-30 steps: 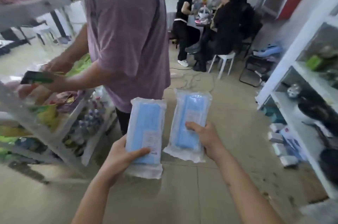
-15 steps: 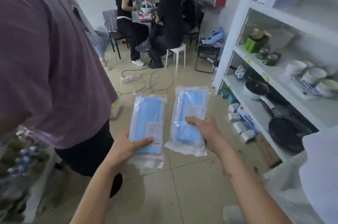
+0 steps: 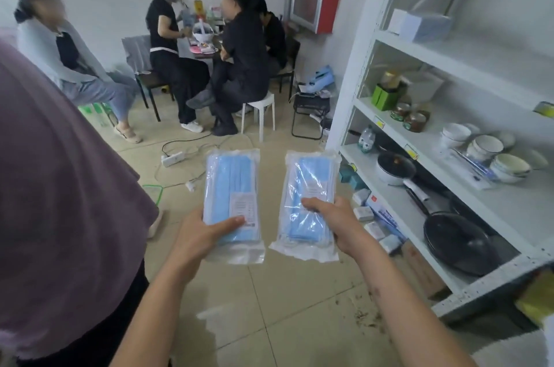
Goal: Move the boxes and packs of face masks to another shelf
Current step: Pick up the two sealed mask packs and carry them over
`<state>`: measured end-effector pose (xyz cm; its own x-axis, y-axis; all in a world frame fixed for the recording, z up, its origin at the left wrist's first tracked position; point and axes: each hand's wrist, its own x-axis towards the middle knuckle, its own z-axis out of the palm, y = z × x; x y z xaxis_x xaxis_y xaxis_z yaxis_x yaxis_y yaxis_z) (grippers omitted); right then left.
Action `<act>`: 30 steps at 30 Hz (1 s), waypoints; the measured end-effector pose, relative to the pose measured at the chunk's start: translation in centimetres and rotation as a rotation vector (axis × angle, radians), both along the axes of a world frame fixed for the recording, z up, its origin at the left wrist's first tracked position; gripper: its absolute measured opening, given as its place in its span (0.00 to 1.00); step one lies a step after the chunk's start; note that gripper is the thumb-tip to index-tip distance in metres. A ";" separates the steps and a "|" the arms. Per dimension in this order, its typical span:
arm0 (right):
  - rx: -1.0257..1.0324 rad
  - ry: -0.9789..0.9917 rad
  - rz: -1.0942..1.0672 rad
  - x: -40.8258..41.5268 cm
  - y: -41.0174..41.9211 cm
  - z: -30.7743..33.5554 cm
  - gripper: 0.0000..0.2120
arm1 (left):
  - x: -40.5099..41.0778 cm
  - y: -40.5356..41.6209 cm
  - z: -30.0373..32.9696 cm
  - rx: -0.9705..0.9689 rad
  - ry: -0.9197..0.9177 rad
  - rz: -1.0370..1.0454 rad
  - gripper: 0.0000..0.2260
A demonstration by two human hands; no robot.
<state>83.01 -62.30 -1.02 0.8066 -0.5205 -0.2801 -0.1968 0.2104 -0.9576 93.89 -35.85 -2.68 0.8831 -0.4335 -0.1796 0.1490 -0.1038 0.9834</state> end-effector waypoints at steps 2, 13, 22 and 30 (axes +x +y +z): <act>-0.022 -0.009 -0.012 2.2 -1.2 0.9 0.16 | 2.6 -1.3 0.9 -0.022 -0.006 -0.009 0.19; -0.004 -0.031 -0.113 10.4 -10.8 1.8 0.15 | 14.0 -11.8 2.4 -0.021 0.029 -0.097 0.21; 0.040 -0.049 -0.163 19.1 -21.5 2.0 0.15 | 22.8 -23.8 3.4 0.047 -0.001 -0.136 0.22; 0.102 -0.042 -0.148 29.2 -27.7 1.4 0.18 | 31.4 -29.7 2.8 0.083 0.002 -0.114 0.20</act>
